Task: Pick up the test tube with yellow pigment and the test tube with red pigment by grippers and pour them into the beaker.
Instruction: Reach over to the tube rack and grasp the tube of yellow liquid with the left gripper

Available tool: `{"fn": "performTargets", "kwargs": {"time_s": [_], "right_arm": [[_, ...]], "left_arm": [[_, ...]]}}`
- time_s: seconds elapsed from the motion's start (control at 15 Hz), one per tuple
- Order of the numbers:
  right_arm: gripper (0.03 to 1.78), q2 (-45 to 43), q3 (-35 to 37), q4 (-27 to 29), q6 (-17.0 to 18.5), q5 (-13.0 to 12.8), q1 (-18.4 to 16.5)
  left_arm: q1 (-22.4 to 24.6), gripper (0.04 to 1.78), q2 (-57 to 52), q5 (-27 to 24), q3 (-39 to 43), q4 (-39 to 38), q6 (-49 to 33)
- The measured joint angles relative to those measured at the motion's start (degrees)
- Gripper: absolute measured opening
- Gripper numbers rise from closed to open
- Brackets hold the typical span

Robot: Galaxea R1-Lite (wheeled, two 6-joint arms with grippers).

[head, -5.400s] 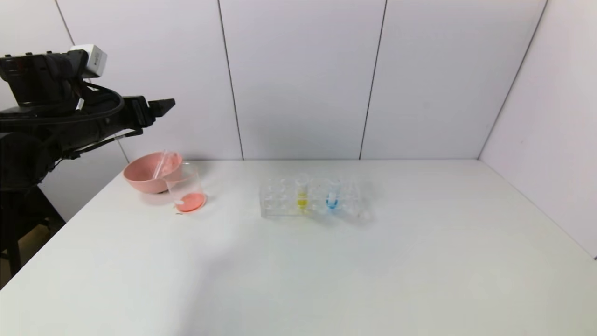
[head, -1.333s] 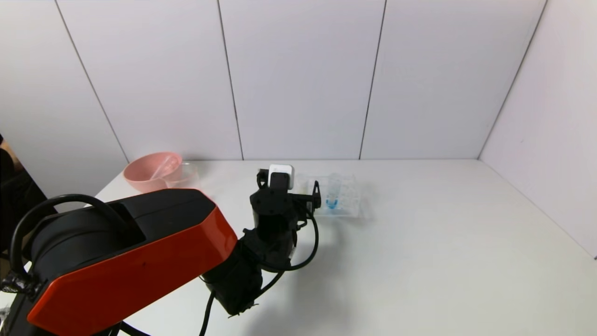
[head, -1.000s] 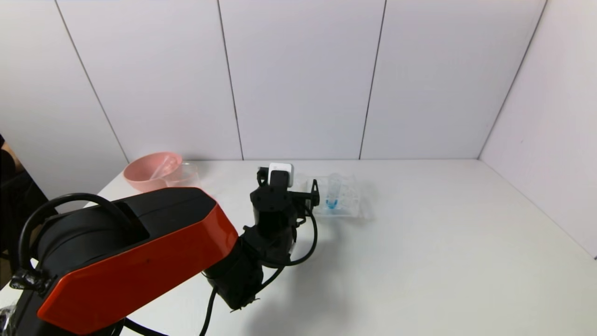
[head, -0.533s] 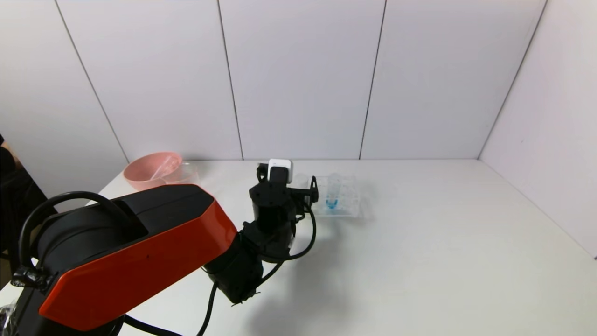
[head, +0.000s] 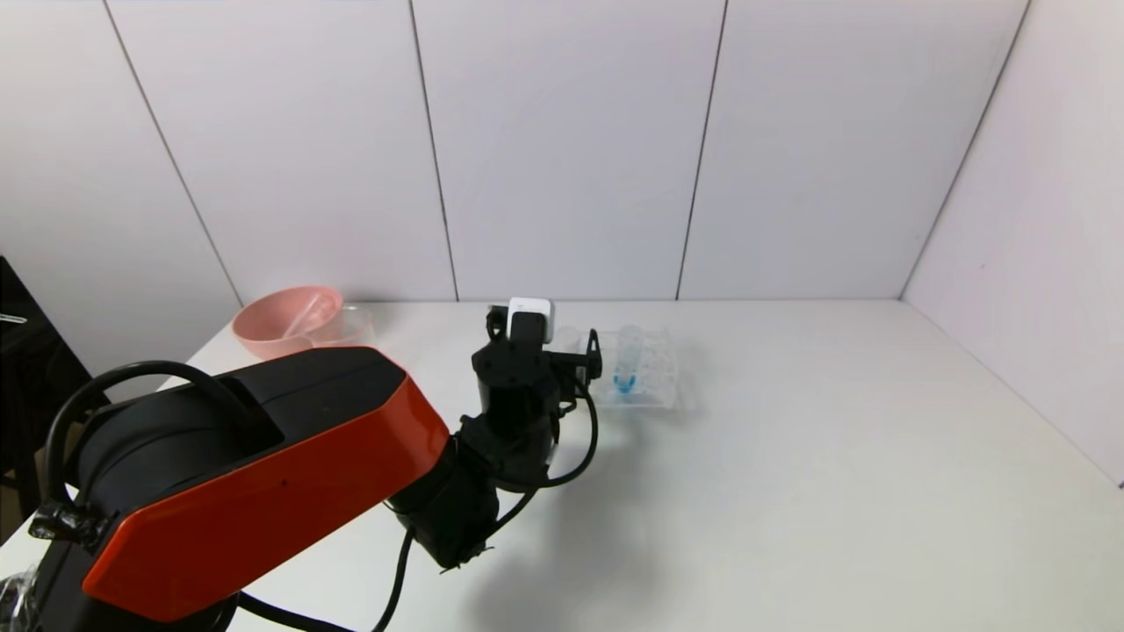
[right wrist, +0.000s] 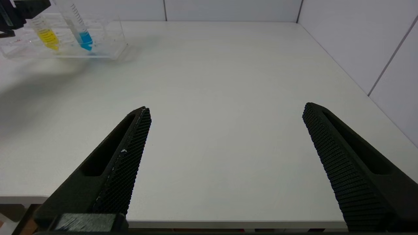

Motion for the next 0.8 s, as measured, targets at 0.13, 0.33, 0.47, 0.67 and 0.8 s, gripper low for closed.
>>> {"fn": "performTargets", "kwargs": {"time_s": [0.13,0.33,0.47,0.67,0.8], "right_arm": [[1.70,0.00,0.00,0.00,0.02,-0.02,0.00],[1.70,0.00,0.00,0.00,0.00,-0.02,0.00],[1.70,0.00,0.00,0.00,0.02,0.00,0.00],[1.70,0.00,0.00,0.00,0.02,-0.02,0.00],[1.70,0.00,0.00,0.00,0.02,-0.02,0.00]], "left_arm": [[0.00,1.78,0.05,0.00,-0.28,-0.01,0.20],[-0.11,1.78,0.32,0.00,-0.66,-0.21,1.05],[-0.44,1.78,0.49,0.00,-1.11,-0.26,1.05],[-1.02,1.78,0.93,0.00,-1.49,-0.41,1.07],[-1.44,1.78,1.12,-0.06,-1.55,-0.41,1.05]]}}
